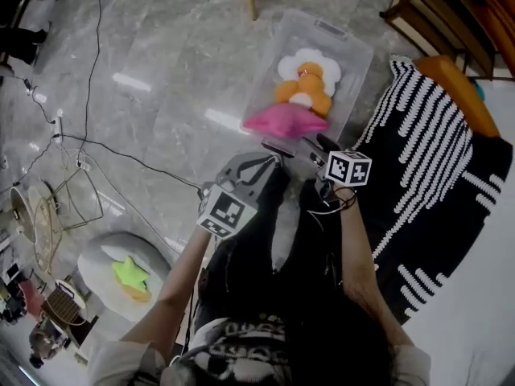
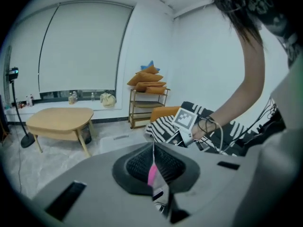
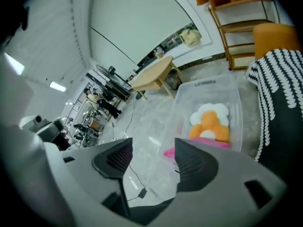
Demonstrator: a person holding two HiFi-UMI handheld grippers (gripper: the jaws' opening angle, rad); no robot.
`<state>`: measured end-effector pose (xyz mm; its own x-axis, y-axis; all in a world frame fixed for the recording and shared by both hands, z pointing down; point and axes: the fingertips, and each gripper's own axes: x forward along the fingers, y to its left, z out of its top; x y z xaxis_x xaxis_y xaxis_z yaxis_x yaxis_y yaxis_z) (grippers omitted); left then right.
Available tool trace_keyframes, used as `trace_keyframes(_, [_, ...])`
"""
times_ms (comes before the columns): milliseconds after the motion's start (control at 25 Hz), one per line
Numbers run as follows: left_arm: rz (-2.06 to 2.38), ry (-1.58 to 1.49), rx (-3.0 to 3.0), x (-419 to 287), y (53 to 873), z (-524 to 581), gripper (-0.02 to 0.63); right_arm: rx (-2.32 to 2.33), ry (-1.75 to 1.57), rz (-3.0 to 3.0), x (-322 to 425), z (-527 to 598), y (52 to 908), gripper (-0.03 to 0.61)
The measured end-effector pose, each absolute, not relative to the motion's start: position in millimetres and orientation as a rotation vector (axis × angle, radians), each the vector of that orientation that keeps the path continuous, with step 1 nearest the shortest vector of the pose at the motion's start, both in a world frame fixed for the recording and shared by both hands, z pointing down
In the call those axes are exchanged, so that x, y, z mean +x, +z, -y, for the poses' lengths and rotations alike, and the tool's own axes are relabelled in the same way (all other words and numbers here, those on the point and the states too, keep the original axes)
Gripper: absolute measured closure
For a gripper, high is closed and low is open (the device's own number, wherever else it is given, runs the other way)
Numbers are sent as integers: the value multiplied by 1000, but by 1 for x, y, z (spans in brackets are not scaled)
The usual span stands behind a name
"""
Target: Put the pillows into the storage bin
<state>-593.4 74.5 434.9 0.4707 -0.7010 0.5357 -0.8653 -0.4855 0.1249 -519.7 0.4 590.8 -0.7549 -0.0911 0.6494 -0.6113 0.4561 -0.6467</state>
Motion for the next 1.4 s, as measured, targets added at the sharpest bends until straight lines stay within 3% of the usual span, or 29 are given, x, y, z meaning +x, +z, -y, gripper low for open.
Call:
trace_keyframes(360, [1115,707,2494,-541,389,-72,606,861,1334,2351,-438,-40,459,321])
trace_keyframes(640, [934,709,2616,-452,368,-80,607,1199,1334,2478,-348,-85,390,330])
trace_keyframes(1080, [619,720,2835,-349,305,-220,606,1613,1166,2520,-248,-241,309,345])
trace_keyframes(1400, [497,651,2945,-292,265,-319,606,1820,971,2481,-204,-346,271,427])
